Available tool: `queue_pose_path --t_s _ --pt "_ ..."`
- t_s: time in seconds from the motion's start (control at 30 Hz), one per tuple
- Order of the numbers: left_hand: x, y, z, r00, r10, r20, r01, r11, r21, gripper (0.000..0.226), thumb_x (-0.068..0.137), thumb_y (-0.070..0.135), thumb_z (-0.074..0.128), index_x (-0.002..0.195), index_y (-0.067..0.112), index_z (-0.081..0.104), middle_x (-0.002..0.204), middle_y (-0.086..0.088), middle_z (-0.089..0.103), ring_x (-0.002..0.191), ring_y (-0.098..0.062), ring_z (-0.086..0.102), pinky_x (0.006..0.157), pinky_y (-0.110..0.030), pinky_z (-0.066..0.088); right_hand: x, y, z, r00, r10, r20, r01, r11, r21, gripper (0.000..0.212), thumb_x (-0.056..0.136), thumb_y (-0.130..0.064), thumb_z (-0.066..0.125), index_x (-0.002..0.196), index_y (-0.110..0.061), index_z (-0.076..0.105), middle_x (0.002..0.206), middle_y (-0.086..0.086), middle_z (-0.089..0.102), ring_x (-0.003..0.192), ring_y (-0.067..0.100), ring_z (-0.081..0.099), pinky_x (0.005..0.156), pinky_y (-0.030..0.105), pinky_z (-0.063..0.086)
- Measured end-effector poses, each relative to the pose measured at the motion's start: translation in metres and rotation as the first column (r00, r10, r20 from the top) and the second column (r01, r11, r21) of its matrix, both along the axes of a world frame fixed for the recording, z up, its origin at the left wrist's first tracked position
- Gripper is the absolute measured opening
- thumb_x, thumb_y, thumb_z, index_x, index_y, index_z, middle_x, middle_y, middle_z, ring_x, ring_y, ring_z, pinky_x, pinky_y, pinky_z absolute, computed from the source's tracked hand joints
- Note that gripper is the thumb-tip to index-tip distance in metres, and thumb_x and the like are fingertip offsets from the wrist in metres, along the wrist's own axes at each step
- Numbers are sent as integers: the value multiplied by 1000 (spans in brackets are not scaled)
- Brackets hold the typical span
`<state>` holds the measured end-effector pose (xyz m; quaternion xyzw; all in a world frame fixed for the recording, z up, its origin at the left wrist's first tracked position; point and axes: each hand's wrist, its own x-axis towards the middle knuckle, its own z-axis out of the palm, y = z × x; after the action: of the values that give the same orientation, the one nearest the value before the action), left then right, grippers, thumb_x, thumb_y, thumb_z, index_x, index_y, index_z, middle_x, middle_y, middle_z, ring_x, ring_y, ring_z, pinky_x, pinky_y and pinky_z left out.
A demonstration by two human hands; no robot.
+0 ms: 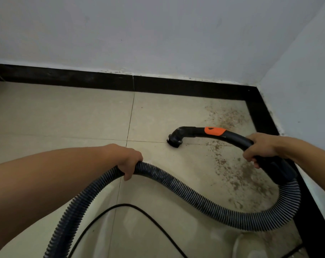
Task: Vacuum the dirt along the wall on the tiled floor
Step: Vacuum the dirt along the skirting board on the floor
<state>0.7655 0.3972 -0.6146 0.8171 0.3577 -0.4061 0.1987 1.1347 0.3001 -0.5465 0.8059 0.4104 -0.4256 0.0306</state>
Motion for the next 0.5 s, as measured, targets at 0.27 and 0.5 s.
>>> queue_pose_path --t_s 0.27,0.5 --pt "-31 7 3 993 101 -59 -98 994 50 58 69 28 82 118 17 52 111 -3 59 103 -23 59 93 -41 51 -28 17 -15 995 102 -1 -102 995 11 23 77 3 69 96 0 56 64 16 65 52 28 66 52 33 55" --pt "-43 2 3 984 157 -85 -155 987 34 60 70 29 82 121 16 52 109 -2 59 103 -24 59 92 -40 51 -52 34 -11 979 197 54 -200 979 49 23 80 1 68 98 -3 55 74 17 66 52 25 65 50 30 55"
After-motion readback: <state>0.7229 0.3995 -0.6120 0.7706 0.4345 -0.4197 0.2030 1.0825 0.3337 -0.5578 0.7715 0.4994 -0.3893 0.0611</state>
